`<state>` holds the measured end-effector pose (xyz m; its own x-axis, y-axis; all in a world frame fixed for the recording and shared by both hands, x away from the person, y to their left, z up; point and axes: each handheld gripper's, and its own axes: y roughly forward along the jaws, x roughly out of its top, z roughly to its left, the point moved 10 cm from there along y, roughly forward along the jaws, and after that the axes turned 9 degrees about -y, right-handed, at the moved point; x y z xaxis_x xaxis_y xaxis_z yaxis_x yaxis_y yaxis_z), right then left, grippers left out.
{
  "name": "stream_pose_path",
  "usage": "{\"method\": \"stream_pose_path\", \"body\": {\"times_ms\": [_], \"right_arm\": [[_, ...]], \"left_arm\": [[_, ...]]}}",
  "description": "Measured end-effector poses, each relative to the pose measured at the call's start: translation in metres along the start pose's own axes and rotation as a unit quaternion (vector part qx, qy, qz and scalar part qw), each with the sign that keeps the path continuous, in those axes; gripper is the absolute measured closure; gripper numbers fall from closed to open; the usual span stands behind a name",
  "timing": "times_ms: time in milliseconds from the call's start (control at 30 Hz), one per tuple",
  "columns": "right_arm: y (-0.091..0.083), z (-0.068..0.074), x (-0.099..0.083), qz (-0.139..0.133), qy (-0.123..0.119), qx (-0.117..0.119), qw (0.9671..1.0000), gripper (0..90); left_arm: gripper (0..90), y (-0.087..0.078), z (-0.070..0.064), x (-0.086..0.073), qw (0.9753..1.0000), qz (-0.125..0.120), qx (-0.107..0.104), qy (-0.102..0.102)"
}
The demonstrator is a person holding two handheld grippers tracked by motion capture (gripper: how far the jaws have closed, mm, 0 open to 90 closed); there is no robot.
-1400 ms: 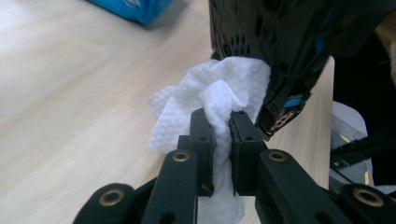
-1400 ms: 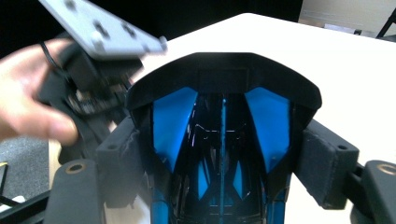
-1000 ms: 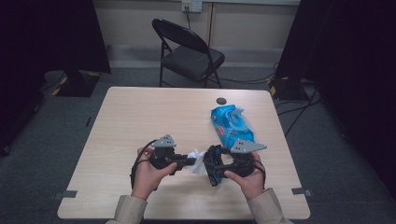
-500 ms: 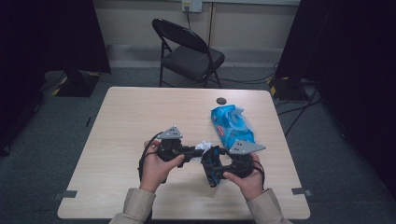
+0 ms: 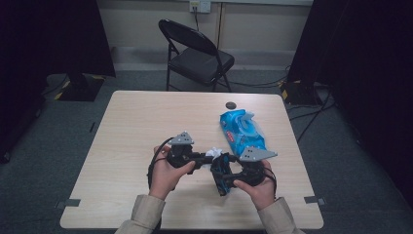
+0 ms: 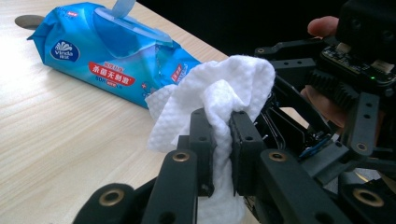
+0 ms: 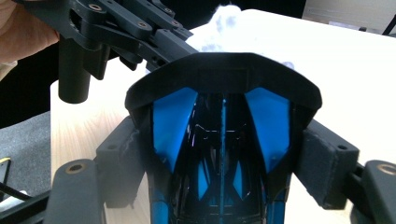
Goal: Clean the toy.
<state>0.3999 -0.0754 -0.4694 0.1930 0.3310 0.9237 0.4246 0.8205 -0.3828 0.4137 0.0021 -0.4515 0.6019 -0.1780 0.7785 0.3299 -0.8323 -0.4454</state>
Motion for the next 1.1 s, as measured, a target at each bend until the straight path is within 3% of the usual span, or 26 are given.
{"method": "stream_pose_path", "body": {"times_ms": [467, 1100], "right_arm": [[0.000, 0.003, 0.002, -0.003, -0.004, 0.001, 1.0000, 25.8], [0.000, 0.004, 0.002, -0.002, -0.007, 0.003, 1.0000, 25.8]], "left_arm": [[81.6, 0.005, 0.004, -0.003, 0.9999, 0.005, 0.013, 0.004], [81.5, 0.015, 0.006, -0.014, 0.9998, 0.016, 0.014, 0.001]]}}
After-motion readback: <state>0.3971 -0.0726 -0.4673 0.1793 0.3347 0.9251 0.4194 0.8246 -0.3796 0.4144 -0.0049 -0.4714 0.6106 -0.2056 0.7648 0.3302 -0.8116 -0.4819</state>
